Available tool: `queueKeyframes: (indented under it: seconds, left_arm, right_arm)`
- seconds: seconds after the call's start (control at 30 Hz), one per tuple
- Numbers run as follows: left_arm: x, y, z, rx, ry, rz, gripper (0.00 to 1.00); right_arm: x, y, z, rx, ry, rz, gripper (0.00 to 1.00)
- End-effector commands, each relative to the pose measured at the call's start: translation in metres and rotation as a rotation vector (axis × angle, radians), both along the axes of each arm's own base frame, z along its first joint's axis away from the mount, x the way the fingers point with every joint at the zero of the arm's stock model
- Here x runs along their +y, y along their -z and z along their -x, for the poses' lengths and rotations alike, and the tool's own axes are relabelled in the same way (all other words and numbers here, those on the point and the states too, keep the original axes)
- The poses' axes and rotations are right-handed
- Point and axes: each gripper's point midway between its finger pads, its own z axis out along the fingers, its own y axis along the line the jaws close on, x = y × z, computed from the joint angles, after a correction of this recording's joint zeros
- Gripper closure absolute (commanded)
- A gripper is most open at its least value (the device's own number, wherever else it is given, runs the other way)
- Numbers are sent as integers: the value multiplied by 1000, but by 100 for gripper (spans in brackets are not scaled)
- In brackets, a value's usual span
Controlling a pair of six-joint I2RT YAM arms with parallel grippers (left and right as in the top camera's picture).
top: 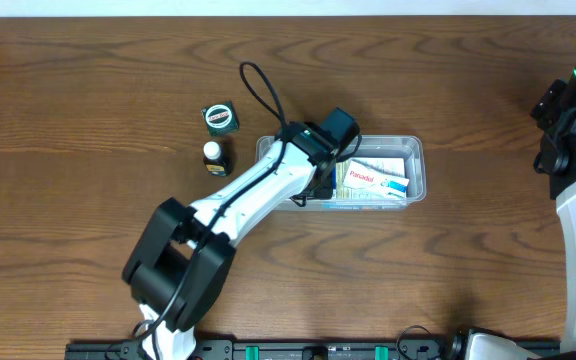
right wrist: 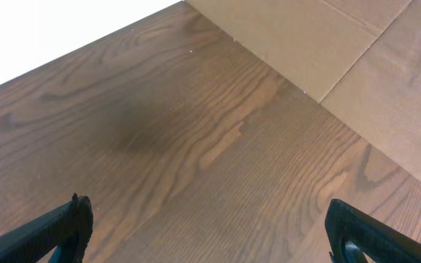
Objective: Pack container
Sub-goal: 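Lower the red box into the container beside the other boxes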
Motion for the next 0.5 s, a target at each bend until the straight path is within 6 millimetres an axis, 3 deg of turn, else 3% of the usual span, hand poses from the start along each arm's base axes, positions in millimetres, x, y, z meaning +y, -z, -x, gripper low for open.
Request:
queueKeyframes:
  seconds: [0.0, 0.47]
  left_arm:
    - [3, 8, -2, 2, -12, -23, 39]
    - [-1, 14, -6, -8, -59, -7, 39]
  right_arm:
    - [-4, 1, 2, -2, 24, 1, 1]
    - [-4, 1, 2, -2, 24, 1, 1]
